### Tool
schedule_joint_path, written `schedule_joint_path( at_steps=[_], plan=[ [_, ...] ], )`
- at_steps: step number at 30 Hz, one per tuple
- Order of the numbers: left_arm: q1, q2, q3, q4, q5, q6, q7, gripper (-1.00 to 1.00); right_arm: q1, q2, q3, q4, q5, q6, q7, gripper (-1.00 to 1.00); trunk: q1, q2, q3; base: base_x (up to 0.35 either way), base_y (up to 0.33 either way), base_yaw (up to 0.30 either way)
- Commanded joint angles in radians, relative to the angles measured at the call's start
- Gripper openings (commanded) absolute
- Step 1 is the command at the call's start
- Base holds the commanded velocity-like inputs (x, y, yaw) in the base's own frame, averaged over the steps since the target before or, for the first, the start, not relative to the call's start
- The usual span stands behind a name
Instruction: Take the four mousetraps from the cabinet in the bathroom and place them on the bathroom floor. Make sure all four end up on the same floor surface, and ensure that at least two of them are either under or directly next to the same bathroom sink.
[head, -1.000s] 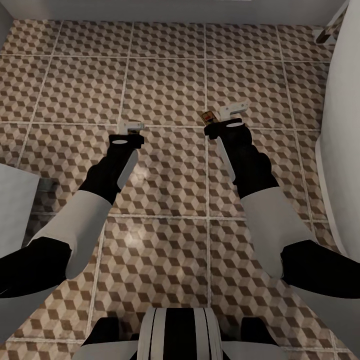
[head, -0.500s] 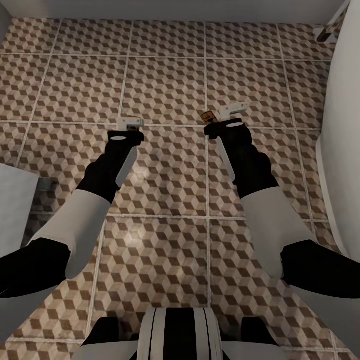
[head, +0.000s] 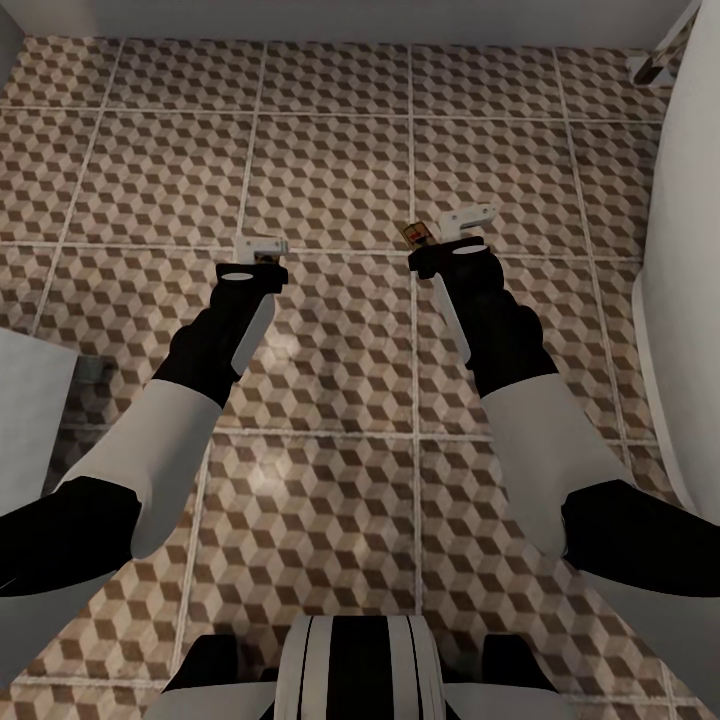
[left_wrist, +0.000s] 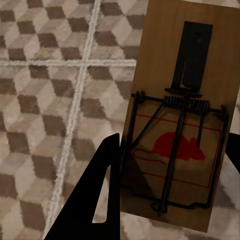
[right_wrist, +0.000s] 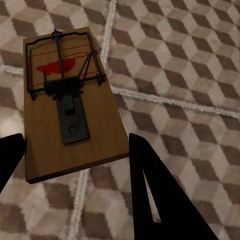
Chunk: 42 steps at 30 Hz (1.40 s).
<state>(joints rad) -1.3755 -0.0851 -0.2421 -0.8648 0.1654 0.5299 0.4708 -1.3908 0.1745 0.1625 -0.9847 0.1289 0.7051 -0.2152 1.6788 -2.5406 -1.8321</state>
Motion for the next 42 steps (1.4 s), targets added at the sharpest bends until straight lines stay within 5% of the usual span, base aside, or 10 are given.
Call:
schedule_joint_path(
  at_steps=[1,42],
  plan=[
    [-0.001,0.001,-0.004,-0.001,0.008,0.005,0.012,-1.0,-0.001,0.0,0.002,-0.001,0.006,0.007,-0.004,-1.0,0.0,0.0,-0.001,0.096,0.0,0.0],
    [-0.001,0.001,-0.003,-0.001,0.01,0.009,0.012,-1.0,0.002,-0.002,0.002,0.012,0.006,0.003,-0.003,-1.0,0.0,0.0,-0.001,0.328,0.013,0.0]
  ],
)
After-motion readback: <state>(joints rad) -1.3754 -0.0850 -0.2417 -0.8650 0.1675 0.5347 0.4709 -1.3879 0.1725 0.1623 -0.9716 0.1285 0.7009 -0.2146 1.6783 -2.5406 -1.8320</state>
